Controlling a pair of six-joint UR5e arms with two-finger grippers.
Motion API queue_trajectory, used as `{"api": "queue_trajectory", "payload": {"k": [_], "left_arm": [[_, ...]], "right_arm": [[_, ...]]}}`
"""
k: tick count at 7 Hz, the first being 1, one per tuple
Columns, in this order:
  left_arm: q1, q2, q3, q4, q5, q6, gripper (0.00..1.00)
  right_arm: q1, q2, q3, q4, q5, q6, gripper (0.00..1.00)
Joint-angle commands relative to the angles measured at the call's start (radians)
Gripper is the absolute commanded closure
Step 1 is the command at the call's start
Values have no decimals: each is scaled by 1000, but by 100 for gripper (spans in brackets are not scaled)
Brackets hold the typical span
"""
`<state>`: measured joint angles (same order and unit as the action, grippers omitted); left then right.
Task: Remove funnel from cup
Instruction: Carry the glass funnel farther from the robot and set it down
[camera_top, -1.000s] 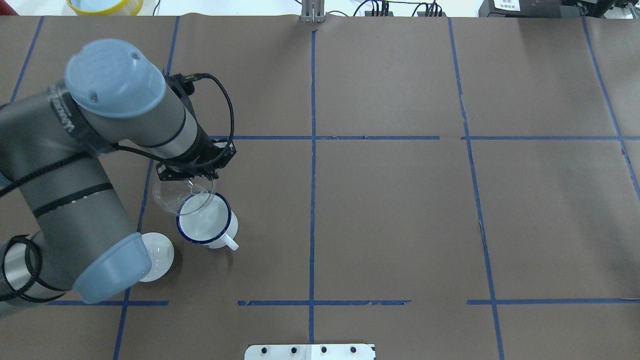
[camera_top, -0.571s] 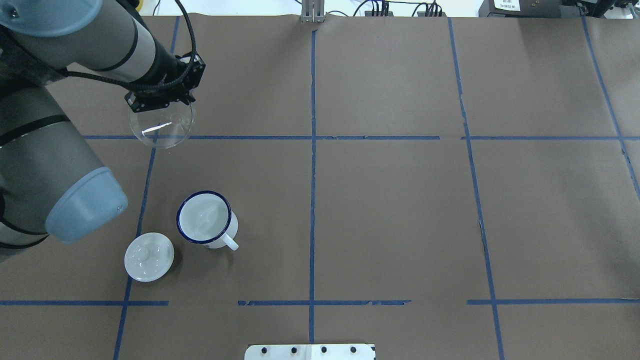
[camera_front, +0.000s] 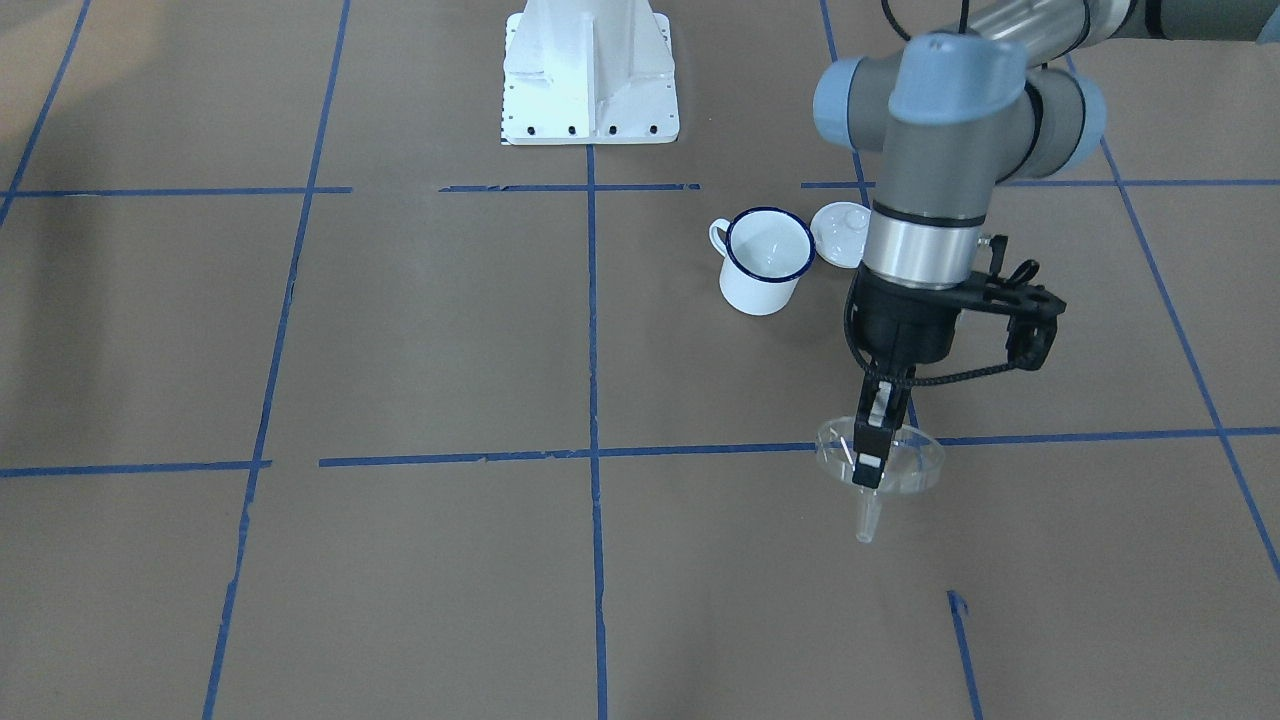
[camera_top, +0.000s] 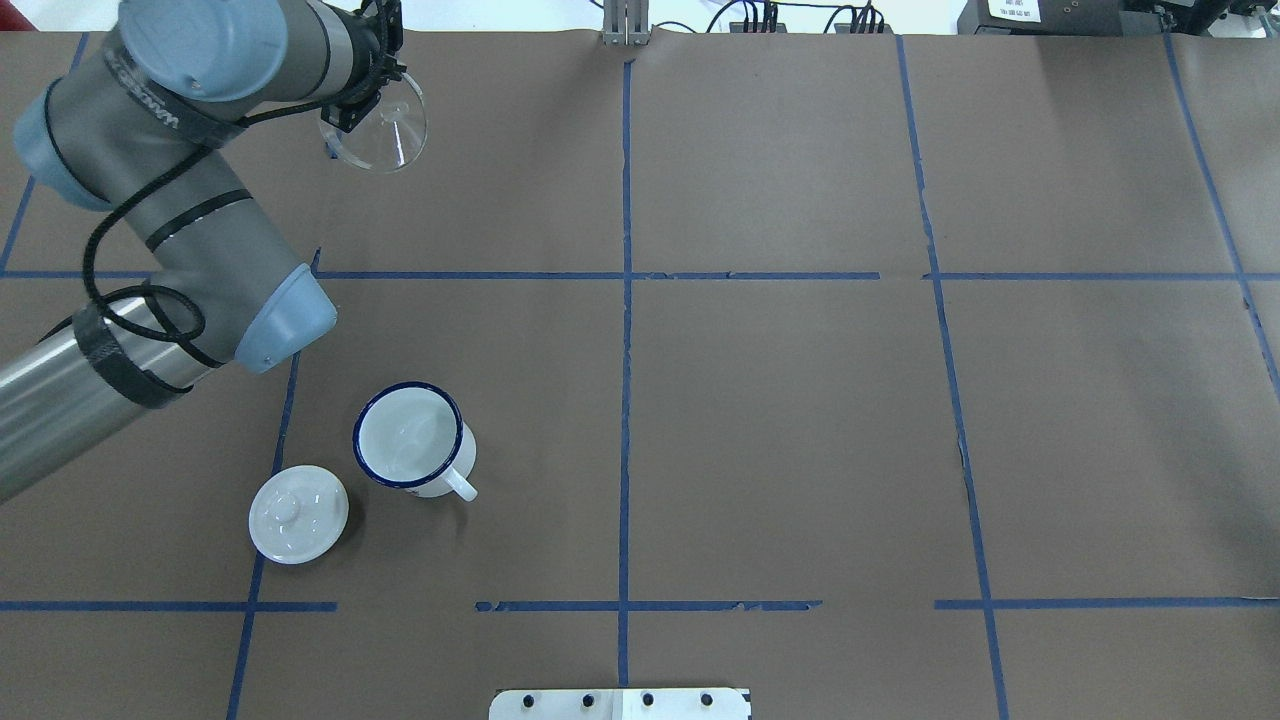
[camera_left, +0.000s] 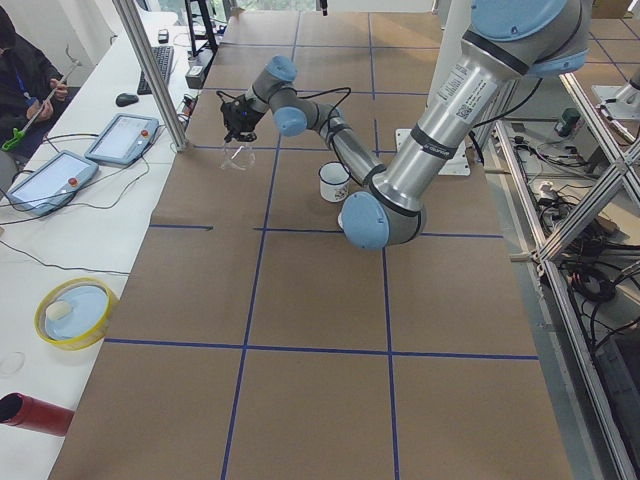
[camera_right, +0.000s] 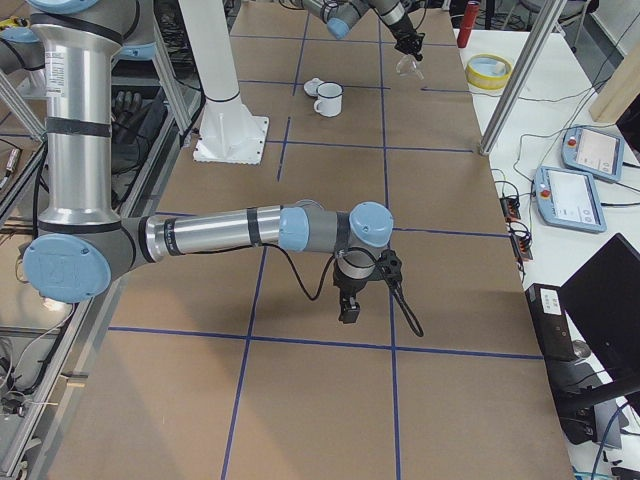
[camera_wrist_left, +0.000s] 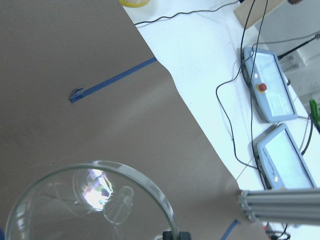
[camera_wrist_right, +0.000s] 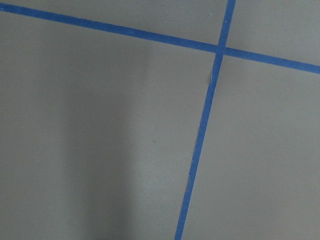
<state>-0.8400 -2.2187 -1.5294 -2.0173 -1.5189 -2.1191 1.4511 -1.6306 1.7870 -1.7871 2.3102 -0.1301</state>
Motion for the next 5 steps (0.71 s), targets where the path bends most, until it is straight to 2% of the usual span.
{"api": "queue_trajectory", "payload": {"k": [1,2,4,5], "left_arm": [[68,-24,240,-249,156,-51,100],[97,-26,294,-305,178,-50,100],[120,-26,319,-320,181,-39,99],[119,-26,316,-325,181,-33,76]], "right_arm": [[0,0,0,0,0,0,0],[0,0,0,0,0,0,0],[0,0,0,0,0,0,0],[0,0,0,0,0,0,0]]}}
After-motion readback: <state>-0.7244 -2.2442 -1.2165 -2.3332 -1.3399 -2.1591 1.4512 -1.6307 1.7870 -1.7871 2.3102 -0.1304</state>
